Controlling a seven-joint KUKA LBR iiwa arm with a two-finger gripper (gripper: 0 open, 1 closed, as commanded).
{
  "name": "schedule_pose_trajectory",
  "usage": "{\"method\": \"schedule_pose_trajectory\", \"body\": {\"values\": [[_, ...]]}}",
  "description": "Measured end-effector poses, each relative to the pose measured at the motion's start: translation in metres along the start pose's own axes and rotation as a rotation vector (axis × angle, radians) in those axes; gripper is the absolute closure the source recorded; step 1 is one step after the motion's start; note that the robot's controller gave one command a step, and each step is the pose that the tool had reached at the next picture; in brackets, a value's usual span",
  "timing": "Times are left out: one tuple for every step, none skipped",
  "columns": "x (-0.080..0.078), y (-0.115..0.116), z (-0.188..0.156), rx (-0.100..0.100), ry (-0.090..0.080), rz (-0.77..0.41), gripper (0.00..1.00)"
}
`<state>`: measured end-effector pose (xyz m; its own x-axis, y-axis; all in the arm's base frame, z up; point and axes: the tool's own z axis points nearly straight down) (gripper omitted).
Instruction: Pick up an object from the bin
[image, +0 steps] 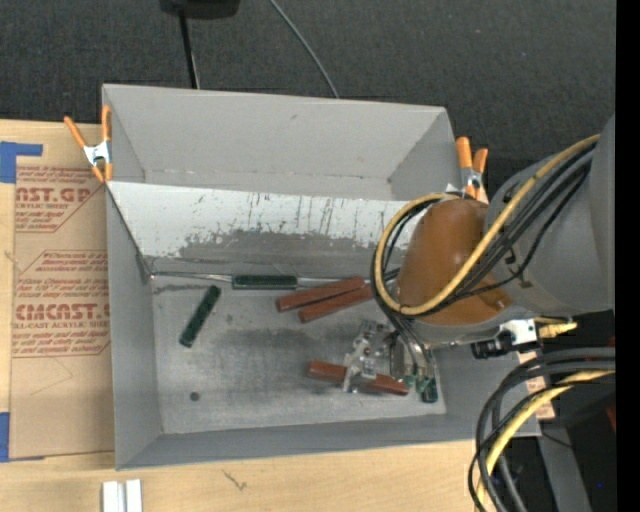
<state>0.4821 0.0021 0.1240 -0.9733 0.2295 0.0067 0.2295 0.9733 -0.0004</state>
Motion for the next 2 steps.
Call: {"method": "schedule_pose_trajectory", "body": {"values": [[-0.0019, 0.0006, -0.0119, -0.002, -0.009, -0.001, 1.0], [-0.0014, 0.0006, -0.0172, -0.002, -0.008, 0.0, 1.0]]}}
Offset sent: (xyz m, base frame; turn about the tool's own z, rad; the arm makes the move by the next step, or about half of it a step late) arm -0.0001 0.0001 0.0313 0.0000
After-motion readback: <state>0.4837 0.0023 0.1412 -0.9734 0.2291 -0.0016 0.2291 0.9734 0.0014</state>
